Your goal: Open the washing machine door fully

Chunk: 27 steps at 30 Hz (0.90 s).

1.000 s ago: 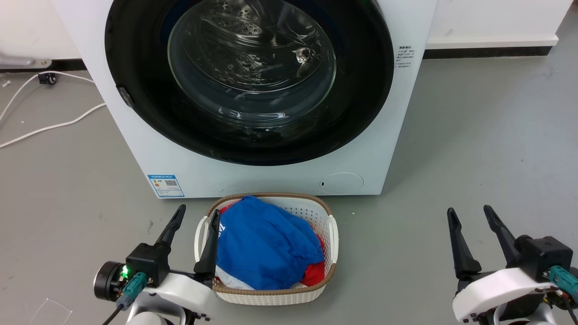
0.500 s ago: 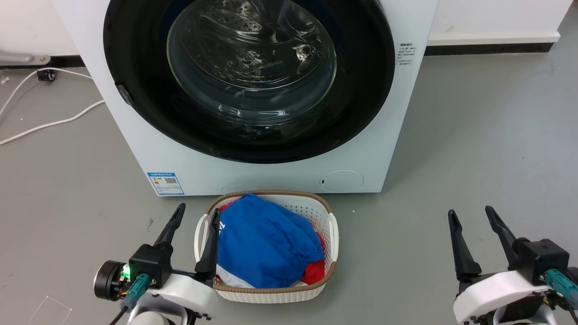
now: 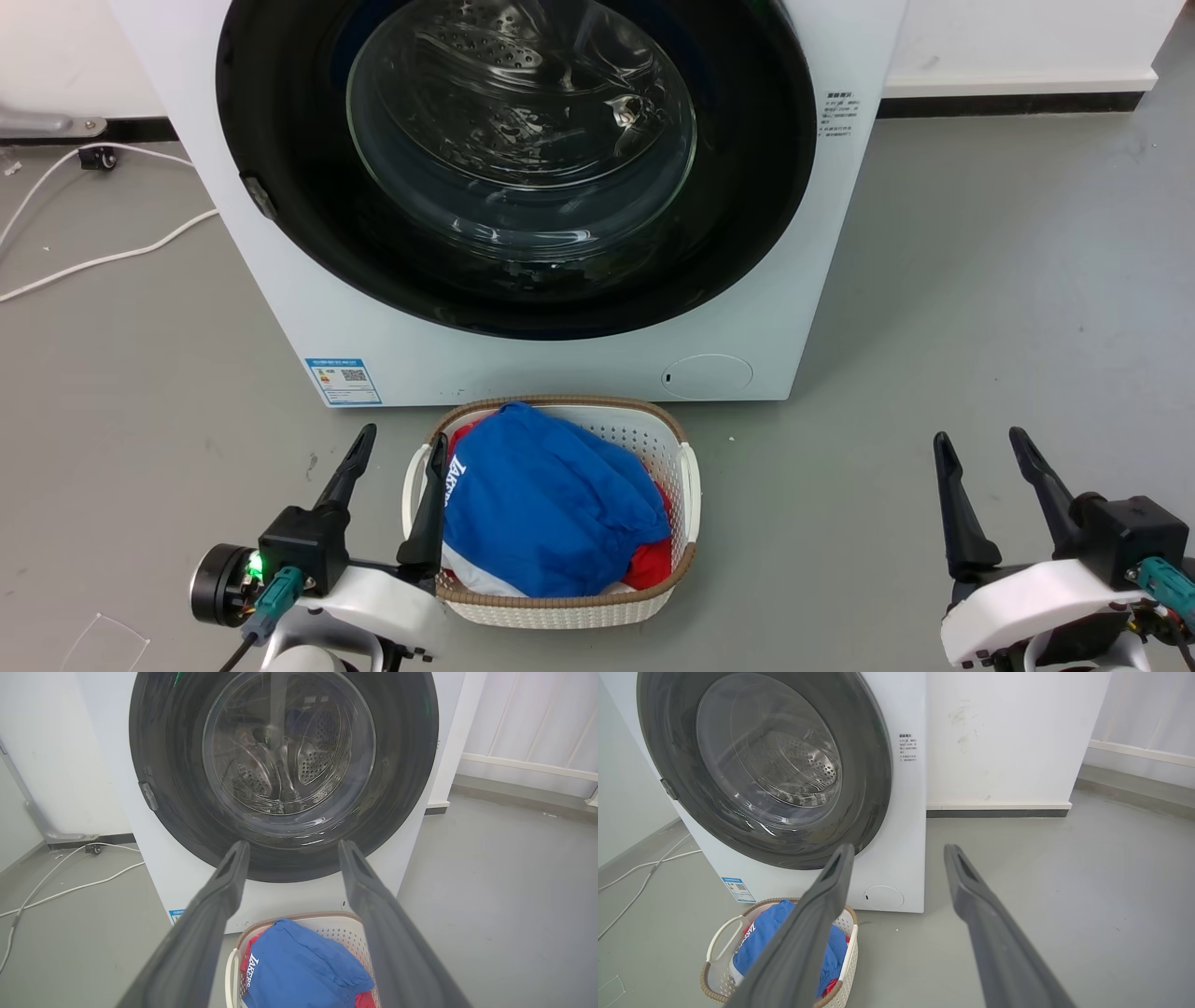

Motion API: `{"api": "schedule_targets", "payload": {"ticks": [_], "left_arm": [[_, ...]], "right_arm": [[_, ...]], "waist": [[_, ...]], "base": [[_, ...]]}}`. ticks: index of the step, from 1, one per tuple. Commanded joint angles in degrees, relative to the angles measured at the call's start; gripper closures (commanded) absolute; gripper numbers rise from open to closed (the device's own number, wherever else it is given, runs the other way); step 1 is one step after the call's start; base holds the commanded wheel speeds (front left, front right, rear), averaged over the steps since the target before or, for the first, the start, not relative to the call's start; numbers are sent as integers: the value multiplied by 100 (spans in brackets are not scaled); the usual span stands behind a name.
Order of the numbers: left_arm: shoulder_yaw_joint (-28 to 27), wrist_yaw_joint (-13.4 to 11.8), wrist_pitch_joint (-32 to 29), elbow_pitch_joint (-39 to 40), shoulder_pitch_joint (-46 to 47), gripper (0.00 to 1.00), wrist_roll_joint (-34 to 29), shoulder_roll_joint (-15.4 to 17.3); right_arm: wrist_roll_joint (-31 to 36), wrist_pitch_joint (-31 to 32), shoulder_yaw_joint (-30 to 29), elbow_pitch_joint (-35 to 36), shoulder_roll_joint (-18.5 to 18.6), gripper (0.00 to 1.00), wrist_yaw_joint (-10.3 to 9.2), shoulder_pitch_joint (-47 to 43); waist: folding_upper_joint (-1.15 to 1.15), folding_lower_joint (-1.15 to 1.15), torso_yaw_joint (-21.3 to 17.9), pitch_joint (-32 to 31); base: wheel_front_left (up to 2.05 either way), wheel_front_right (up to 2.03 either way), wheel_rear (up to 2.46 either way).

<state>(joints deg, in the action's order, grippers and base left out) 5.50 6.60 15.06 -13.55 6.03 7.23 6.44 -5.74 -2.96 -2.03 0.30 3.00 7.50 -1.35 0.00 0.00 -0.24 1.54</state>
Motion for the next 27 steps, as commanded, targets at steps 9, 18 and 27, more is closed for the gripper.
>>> {"api": "schedule_targets", "payload": {"ticks": [9,18,27], "left_arm": [[-73,28,15,-28,54,0,-46,-62],[-113,26,15,19,36,0,-79,-121],[-184,8,14,125,128,0,-98,-180]], "right_arm": [[-213,-51,6,-55,-21,100,-1,74],[-4123,-287,138,-411,-21,100,-1,174],[-9203,-283,-361,-420,-9,100,0,811]], "waist": [[0,0,-9,9],[0,0,8,-38],[0,0,-29,132]], "base": [[0,0,0],[0,0,0],[0,0,0]]}}
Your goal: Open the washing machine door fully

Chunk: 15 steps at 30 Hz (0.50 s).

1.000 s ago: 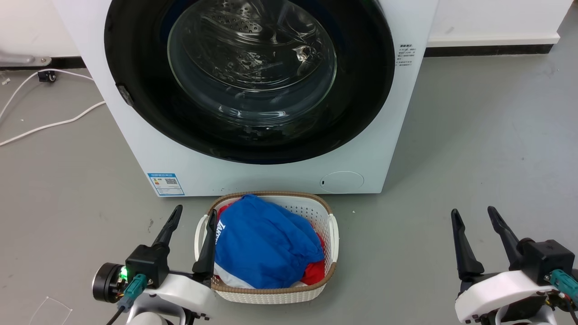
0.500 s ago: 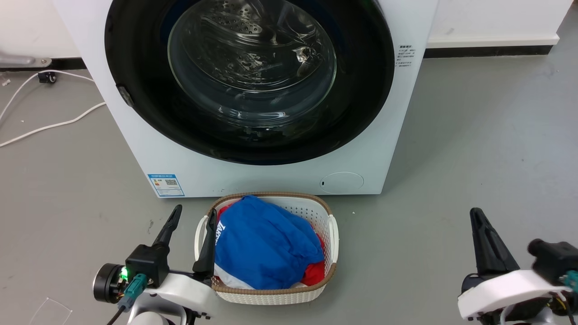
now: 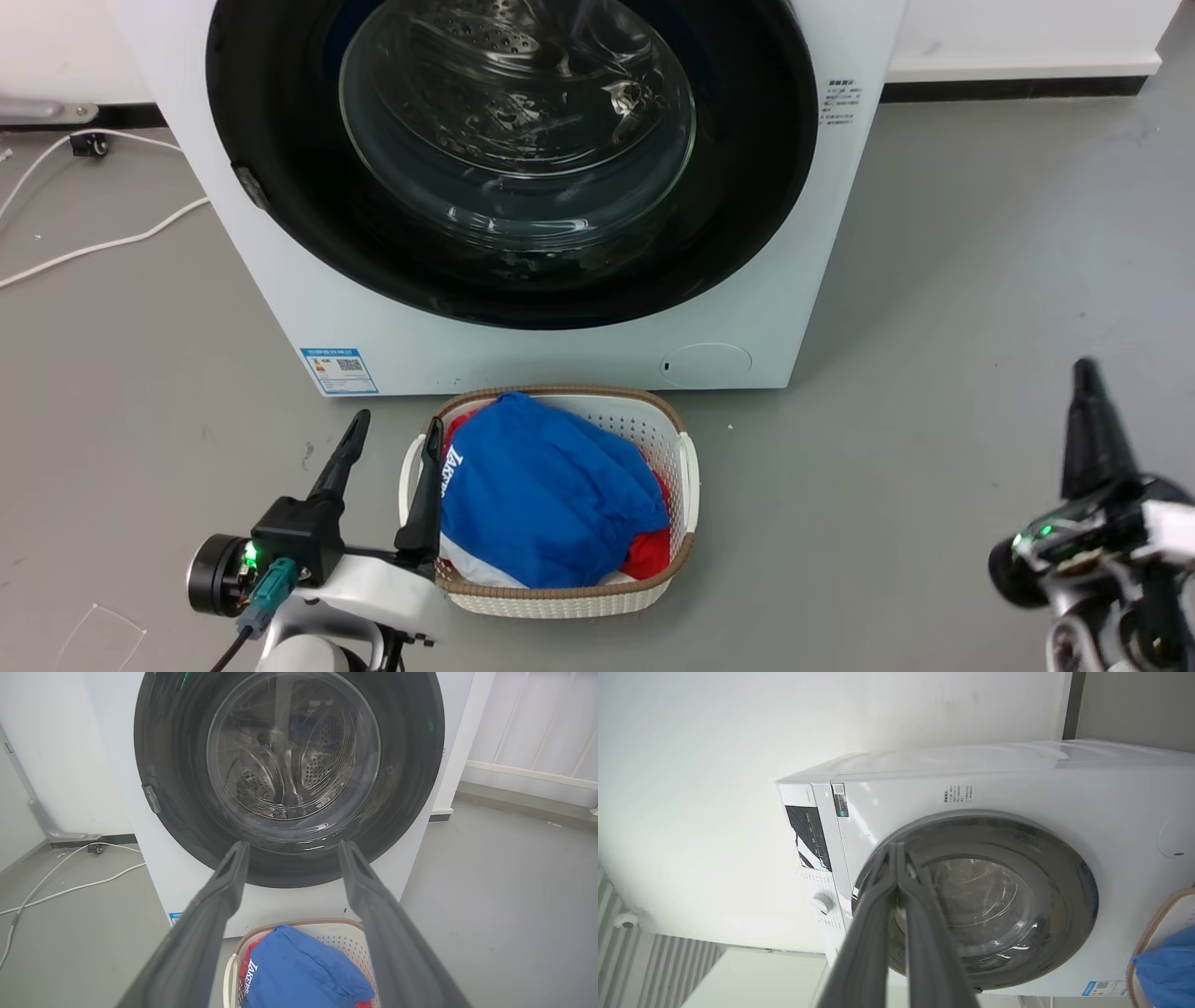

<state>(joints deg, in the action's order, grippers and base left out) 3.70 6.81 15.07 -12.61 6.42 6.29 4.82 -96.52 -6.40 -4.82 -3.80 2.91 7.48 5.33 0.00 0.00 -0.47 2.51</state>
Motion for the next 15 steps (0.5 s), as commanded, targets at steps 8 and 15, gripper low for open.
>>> {"api": "schedule_targets", "payload": {"ticks": [8,15], "left_arm": [[-40,16,13,191,291,0,29,-55],[20,44,13,399,624,0,28,-80]], "right_arm": [[-1205,447,-483,-766,665,100,2,1210],[-1656,1155,377,-2314,2003,100,2,2895]], "waist": [[0,0,26,392],[0,0,175,961]], "base": [[0,0,0],[0,0,0]]}}
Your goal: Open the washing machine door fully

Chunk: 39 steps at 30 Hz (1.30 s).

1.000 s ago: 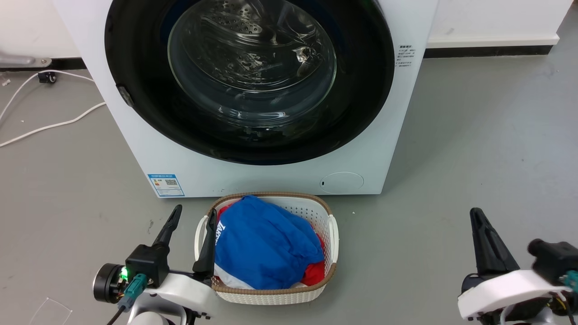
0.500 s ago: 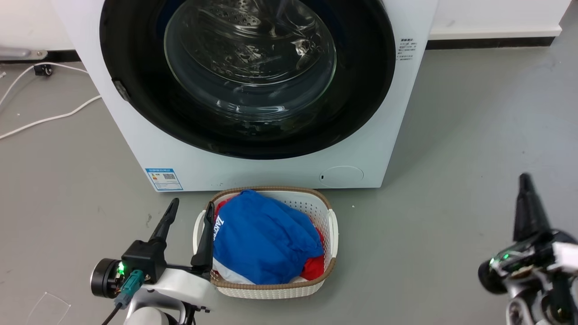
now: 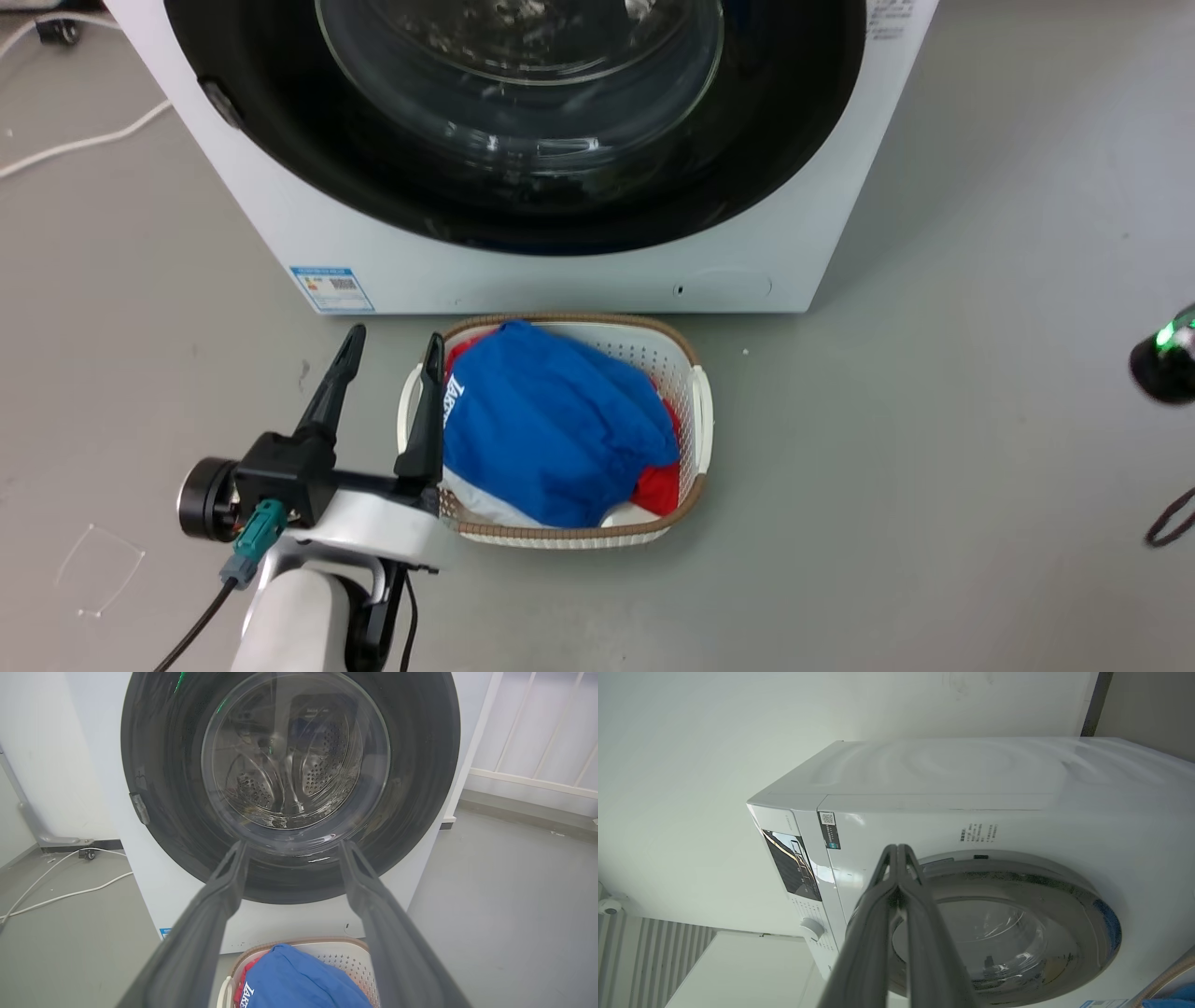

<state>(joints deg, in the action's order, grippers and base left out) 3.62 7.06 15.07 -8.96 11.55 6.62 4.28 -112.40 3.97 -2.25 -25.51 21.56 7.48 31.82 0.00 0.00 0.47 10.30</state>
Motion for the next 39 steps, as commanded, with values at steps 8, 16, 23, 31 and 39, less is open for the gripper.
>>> {"api": "schedule_targets", "payload": {"ticks": [8,16,23,31,39], "left_arm": [[83,27,13,202,420,0,35,-42],[121,40,13,355,742,0,104,-58],[215,45,13,435,947,0,158,-87],[249,46,13,454,1071,0,206,-111],[261,41,13,397,1086,0,181,-118]], "right_arm": [[-90,854,1495,-1434,966,100,2,1938],[260,1407,2933,-2586,883,100,2,3972],[598,1758,3704,-3448,538,100,2,5201],[811,1984,4079,-3993,264,100,2,5904],[764,2491,4228,-4088,85,100,6,5857]], "waist": [[0,0,243,697],[0,0,384,1238],[0,0,538,1566],[0,0,664,1786],[0,0,664,1779]], "base": [[0,0,0],[0,0,0],[0,0,0],[0,0,0],[0,0,0]]}}
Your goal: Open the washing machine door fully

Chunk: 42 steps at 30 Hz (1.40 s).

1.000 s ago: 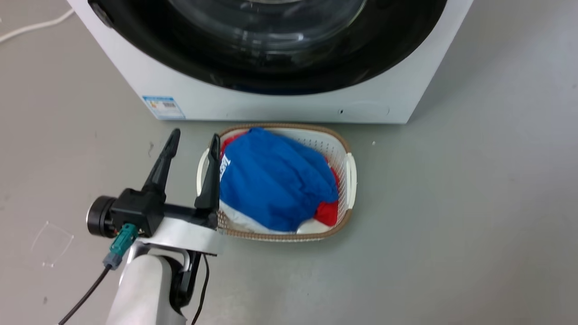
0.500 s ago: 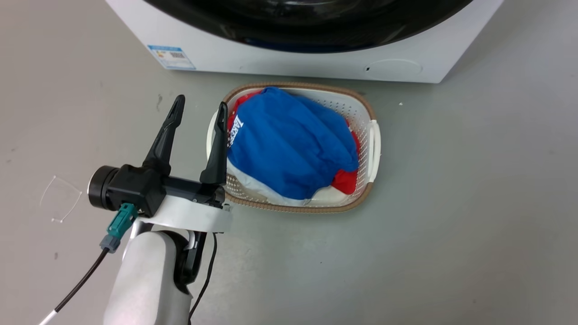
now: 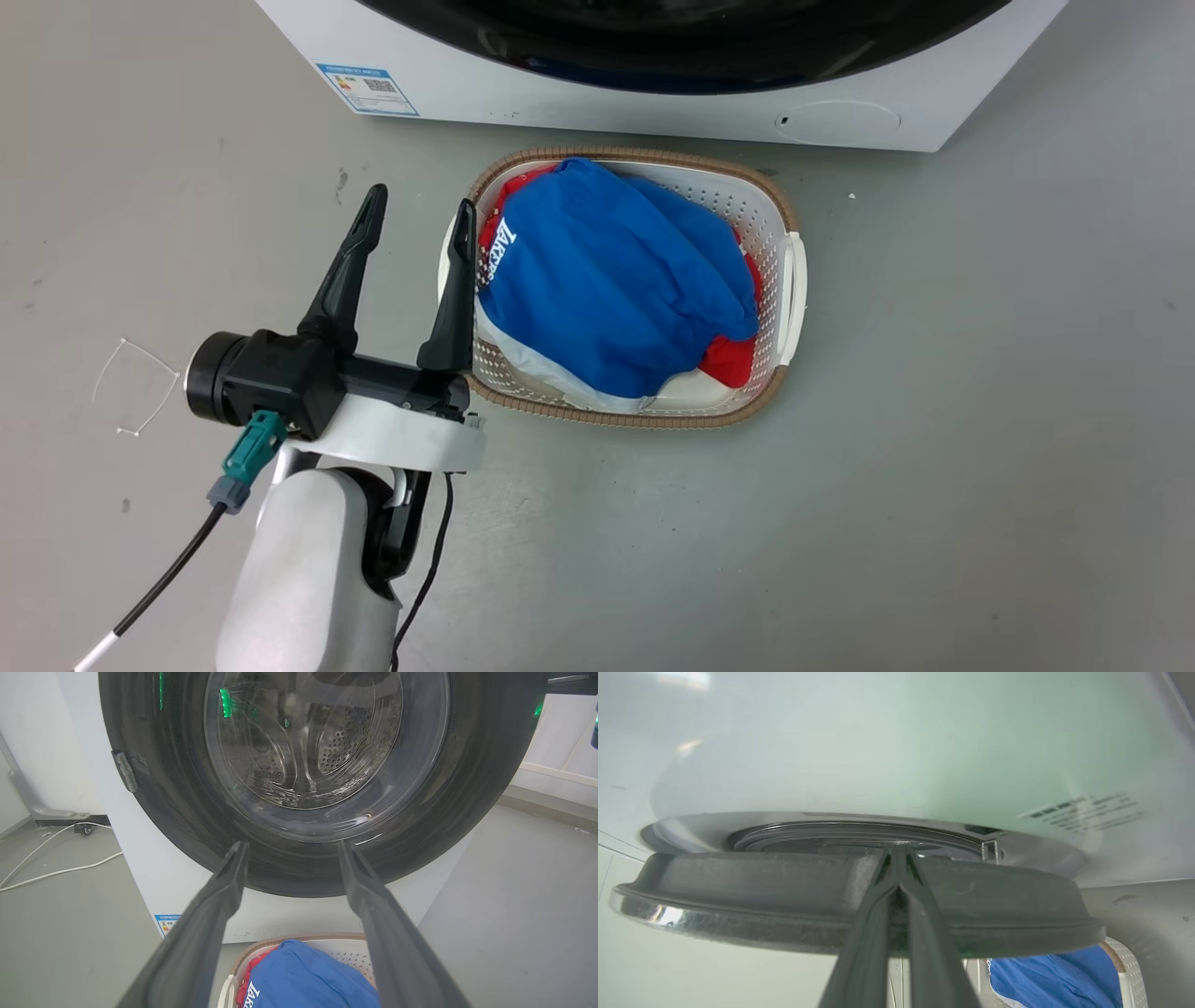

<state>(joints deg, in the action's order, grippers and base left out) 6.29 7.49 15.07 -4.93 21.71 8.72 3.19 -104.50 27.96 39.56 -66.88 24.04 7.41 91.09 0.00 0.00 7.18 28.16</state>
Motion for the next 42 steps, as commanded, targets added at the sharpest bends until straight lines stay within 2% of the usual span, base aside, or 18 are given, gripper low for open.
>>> {"api": "schedule_targets", "payload": {"ticks": [1,8,13,25,34,42], "left_arm": [[-8,-1,13,-16,56,0,-33,-10],[-25,-1,13,-111,-68,0,-49,8],[-67,-1,13,-159,-173,0,-74,16],[16,-1,13,-378,-530,0,-106,23],[40,-1,13,-470,-954,0,-49,35],[47,-1,13,-538,-1191,0,-43,42]], "right_arm": [[-27,185,76,72,-177,100,15,-117],[-205,836,109,377,-209,100,16,-497],[-340,1265,135,556,-75,100,15,-806],[-614,2170,557,1227,-209,100,14,-1822],[-773,2342,1044,2175,-434,100,15,-2594],[-1038,2035,1451,3221,-542,100,15,-3213]], "waist": [[0,0,-19,-22],[0,0,-141,-222],[0,0,-243,-451],[0,0,-331,-1204],[0,0,-295,-1742],[0,0,-188,-2036]], "base": [[0,0,0],[0,0,0],[0,0,0],[0,0,0],[0,0,0],[0,0,0]]}}
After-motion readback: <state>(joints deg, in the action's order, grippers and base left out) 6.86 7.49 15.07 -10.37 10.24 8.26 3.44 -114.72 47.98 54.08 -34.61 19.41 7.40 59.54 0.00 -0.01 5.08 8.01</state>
